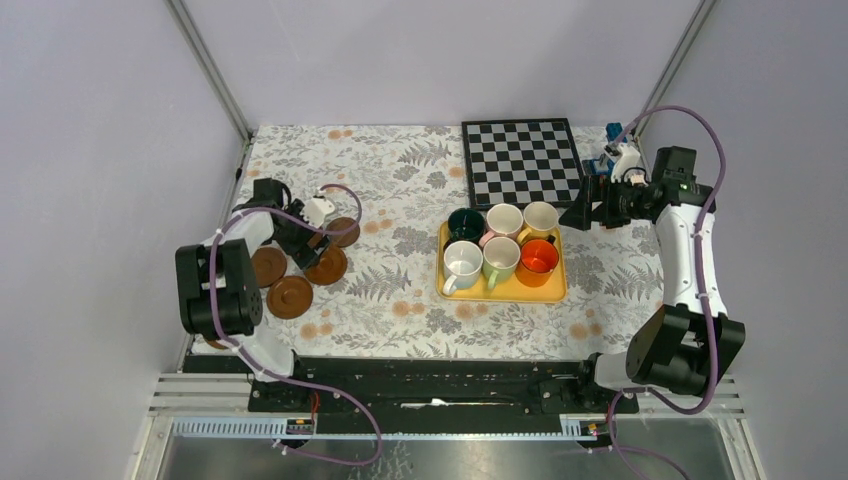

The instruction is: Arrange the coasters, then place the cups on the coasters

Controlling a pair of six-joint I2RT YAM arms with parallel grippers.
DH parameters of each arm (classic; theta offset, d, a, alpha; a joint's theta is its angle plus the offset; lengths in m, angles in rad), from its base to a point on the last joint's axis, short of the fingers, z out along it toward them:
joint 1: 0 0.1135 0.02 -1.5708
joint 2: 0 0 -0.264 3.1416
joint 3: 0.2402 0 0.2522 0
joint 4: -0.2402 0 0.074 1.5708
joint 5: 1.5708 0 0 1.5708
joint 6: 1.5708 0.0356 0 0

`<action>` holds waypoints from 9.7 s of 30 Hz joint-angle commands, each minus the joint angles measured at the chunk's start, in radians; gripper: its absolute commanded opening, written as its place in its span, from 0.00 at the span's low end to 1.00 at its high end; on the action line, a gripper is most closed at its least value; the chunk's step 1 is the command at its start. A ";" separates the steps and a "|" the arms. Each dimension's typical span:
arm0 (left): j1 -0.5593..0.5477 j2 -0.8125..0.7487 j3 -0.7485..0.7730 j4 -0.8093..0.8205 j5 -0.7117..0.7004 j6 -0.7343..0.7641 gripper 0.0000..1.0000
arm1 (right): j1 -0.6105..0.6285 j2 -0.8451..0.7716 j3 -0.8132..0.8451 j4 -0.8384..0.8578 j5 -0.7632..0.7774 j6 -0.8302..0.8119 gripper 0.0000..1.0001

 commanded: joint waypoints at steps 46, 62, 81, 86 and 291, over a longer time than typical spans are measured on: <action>-0.183 0.441 0.417 -0.124 0.042 0.122 0.78 | 0.003 -0.062 -0.108 0.138 -0.074 0.065 1.00; -0.262 0.505 0.528 -0.063 -0.101 -0.226 0.77 | 0.003 -0.082 -0.121 0.146 -0.068 0.063 1.00; -0.001 0.477 0.500 0.093 -0.331 -0.775 0.81 | 0.003 -0.104 -0.142 0.173 -0.068 0.075 1.00; 0.028 0.505 0.515 0.083 -0.356 -0.684 0.87 | 0.003 -0.112 -0.149 0.168 -0.057 0.067 1.00; -0.016 0.502 0.555 -0.029 -0.017 -0.587 0.79 | 0.003 -0.168 -0.277 0.289 -0.121 0.109 1.00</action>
